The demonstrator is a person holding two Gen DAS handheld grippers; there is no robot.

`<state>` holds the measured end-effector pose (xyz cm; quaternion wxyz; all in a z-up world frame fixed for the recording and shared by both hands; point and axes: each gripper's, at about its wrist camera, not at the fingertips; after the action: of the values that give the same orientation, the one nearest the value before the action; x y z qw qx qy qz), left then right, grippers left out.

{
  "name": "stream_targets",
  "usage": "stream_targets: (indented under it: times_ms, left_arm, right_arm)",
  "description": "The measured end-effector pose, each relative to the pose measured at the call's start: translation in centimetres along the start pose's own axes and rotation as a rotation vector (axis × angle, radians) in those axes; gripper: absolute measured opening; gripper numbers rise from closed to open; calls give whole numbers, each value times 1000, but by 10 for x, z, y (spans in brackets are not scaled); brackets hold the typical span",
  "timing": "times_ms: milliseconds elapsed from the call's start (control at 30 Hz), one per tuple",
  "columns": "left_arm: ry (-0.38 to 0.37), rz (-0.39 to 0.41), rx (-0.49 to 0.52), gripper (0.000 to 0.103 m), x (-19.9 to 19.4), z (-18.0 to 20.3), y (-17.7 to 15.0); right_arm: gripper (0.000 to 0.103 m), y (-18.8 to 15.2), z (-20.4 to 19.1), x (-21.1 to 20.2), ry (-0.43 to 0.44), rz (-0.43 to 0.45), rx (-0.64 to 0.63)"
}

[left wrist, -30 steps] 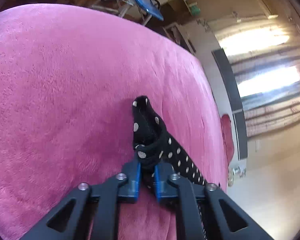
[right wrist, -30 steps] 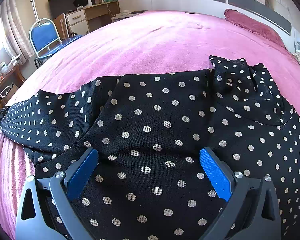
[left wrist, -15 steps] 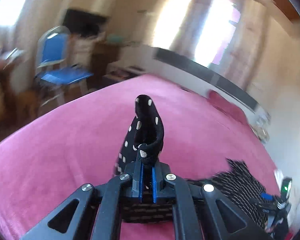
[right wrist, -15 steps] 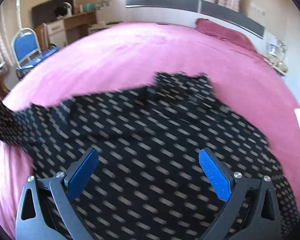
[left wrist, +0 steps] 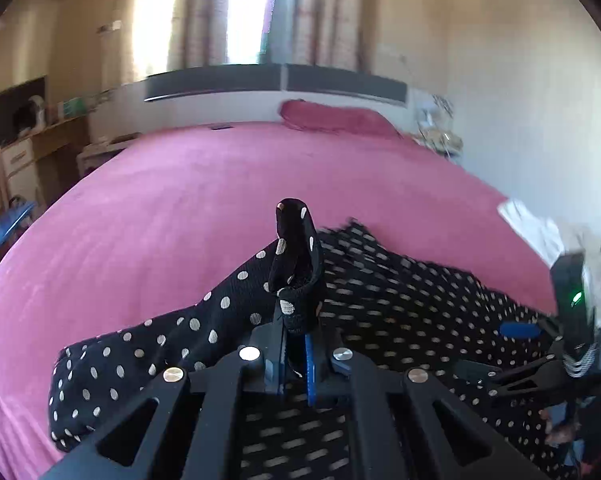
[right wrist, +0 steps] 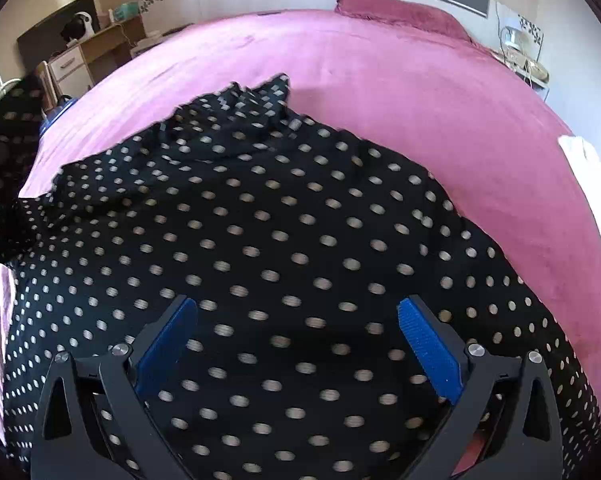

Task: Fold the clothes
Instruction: 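Lift the held sleeve across the dress body and open the left gripper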

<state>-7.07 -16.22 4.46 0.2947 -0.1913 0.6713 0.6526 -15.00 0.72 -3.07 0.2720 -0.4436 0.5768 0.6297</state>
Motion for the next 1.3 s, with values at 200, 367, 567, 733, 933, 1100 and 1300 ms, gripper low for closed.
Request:
stream_targets:
  times_ms: [200,367,567,733,933,1100,1300]
  left_arm:
    - [-82,-14,89,5,32,86,3]
    - [-122,-44,158,5,51,127,2]
    - [-145,-92,228,10,65,166,-4]
    - [-309,-219,175,52,81,158,-17]
    - [-493,-131,12,103,45,117,-21]
    - [-435,-143,-36,103,0,78,-32]
    - [-145,-192,-30,103,-41,5,-68]
  right_arm:
    - [102,-25,32,-6,18,-9,40]
    - [102,-45,62,-24,19,54,118]
    - [102,-52,92,-39,9,91,201]
    - [102,-45,96,-53,-38,133,199]
    - [102,-2,83,-56,40,169,152]
    - [102,28,34,-29,158,105,-34]
    - [102,58,-26,9,247,10,-264]
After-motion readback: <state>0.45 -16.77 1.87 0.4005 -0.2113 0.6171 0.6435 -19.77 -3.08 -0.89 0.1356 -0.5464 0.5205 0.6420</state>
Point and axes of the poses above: each gripper's, at about its wrist camera, not at the fingertips, and x roughly the way its jaws point, z to its right, y to its top, and after that the axes turned 5 degrees about -z, right-handed
